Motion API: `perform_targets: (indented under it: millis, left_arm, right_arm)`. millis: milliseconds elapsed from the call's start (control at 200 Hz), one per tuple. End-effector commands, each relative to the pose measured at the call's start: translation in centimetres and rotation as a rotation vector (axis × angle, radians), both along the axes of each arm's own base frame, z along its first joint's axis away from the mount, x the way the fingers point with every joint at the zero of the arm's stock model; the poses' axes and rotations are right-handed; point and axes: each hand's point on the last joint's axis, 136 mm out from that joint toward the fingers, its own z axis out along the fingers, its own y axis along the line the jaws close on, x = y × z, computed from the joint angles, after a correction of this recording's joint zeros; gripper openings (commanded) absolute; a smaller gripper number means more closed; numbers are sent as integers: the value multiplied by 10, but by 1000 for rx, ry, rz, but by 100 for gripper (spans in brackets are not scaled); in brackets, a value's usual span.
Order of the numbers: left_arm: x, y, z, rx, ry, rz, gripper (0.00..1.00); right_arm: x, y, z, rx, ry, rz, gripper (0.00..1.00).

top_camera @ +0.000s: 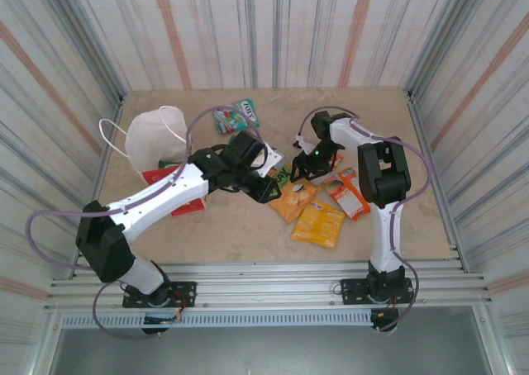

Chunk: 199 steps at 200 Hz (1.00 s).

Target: Place the snacks into the paper bag

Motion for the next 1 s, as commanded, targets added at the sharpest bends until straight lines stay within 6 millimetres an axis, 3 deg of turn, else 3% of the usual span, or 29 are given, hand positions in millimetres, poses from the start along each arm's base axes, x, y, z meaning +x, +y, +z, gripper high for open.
perform_targets:
  millis: [0,100,220,441,666,992]
  left_arm:
    - [1,4,-4,29,9,31,40]
    - [2,7,-3,35,-3,40,40]
    - [3,10,-1,38,-22,49,39]
    - [1,15,-1,36,-25,65,38]
    - [-1,14,-14,51,15,114,38]
    - [3,13,-70,239,73,179,33]
  right_arm:
    - [-17,-11,-19,-109,37,33,63]
    - [-12,-11,-18,-116,-9,12,48]
    - [-4,-4,-4,-55,-57,-13,26]
    - [-3,7,29,55,-156,-35,0]
    - [-23,0,56,125,-162,-137,0]
    - [-64,-22,61,138,-69,-343,0]
